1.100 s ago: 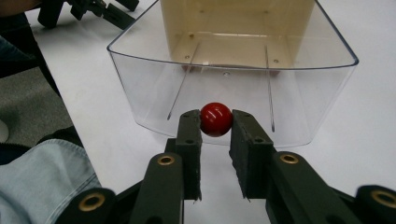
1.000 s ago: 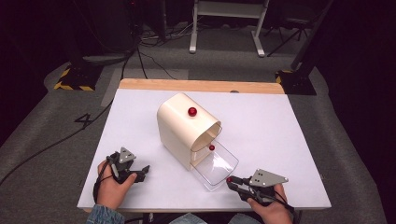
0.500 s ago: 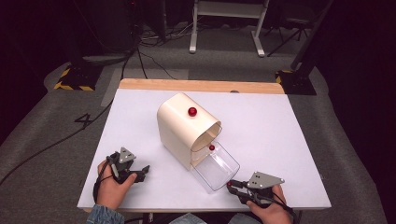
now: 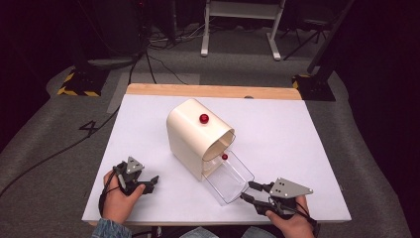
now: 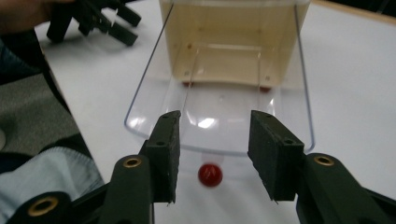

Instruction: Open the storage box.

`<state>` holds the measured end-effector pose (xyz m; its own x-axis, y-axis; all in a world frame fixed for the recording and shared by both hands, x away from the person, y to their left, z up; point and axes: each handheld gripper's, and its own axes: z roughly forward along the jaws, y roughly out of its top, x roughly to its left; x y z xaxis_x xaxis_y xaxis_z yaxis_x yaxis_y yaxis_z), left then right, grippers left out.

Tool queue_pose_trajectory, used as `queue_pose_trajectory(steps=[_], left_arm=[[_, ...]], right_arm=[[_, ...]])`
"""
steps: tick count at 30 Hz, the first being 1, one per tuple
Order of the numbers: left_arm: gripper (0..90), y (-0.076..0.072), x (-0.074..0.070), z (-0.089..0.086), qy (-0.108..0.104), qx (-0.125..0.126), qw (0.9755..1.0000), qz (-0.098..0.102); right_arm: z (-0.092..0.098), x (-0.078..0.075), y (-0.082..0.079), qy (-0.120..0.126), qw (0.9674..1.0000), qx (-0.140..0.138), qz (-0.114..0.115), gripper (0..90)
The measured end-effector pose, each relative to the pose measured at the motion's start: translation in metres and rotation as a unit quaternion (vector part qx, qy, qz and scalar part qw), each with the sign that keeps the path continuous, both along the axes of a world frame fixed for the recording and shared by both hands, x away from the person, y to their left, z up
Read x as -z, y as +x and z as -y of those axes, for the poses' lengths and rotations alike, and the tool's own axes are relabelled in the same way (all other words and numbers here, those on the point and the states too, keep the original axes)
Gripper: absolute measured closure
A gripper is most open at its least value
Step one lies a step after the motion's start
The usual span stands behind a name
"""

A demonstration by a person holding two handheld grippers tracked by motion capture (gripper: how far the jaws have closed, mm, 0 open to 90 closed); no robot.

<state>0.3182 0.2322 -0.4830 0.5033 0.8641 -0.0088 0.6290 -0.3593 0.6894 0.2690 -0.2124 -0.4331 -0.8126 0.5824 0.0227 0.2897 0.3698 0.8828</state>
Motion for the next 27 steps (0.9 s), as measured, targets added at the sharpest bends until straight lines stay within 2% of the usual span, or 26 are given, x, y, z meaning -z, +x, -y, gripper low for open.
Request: queue_pose_trajectory(steps=[1, 2, 4, 9, 10, 13, 14, 17, 20, 24, 27], left_arm=[[21.0, 0.000, 0.000, 0.000, 0.000, 0.000, 1.0000, 0.000], [21.1, 0.000, 0.000, 0.000, -0.001, 0.000, 1.0000, 0.000], [21.0, 0.000, 0.000, 0.000, -0.001, 0.000, 1.0000, 0.000], [21.0, 0.000, 0.000, 0.000, -0.001, 0.000, 1.0000, 0.001], [21.1, -0.001, 0.000, 0.000, -0.002, -0.001, 1.0000, 0.001], [21.1, -0.001, 0.001, 0.000, -0.001, -0.001, 1.0000, 0.002], [21.1, -0.001, 0.001, 0.000, -0.001, -0.001, 1.0000, 0.002], [21.1, -0.001, 0.001, 0.000, -0.001, -0.001, 1.0000, 0.002], [21.1, -0.001, 0.001, 0.000, -0.001, 0.000, 1.0000, 0.002], [21.1, -0.001, 0.000, 0.000, -0.002, 0.000, 1.0000, 0.000], [21.1, -0.001, 0.000, -0.001, -0.002, 0.000, 1.0000, -0.001]], right_arm=[[0.000, 0.000, 0.000, 0.000, 1.0000, 0.000, 0.000, 54.7], [-0.003, -0.007, 0.004, 0.010, 0.9999, 0.002, 0.011, 54.6], [-0.008, -0.011, 0.008, 0.019, 0.9996, 0.001, 0.020, 54.6], [-0.021, -0.018, 0.017, 0.041, 0.9984, 0.009, 0.039, 55.3], [-0.028, -0.022, 0.021, 0.048, 0.9976, 0.011, 0.048, 55.3], [-0.035, -0.026, 0.027, 0.057, 0.9969, 0.009, 0.053, 55.2], [-0.040, -0.028, 0.032, 0.065, 0.9964, 0.016, 0.052, 55.3], [-0.048, -0.030, 0.039, 0.068, 0.9958, 0.014, 0.059, 57.8], [-0.054, -0.028, 0.046, 0.069, 0.9951, 0.024, 0.067, 61.2], [-0.059, -0.026, 0.052, 0.073, 0.9945, 0.030, 0.069, 65.5], [-0.062, -0.024, 0.054, 0.072, 0.9942, 0.034, 0.072, 73.9]])
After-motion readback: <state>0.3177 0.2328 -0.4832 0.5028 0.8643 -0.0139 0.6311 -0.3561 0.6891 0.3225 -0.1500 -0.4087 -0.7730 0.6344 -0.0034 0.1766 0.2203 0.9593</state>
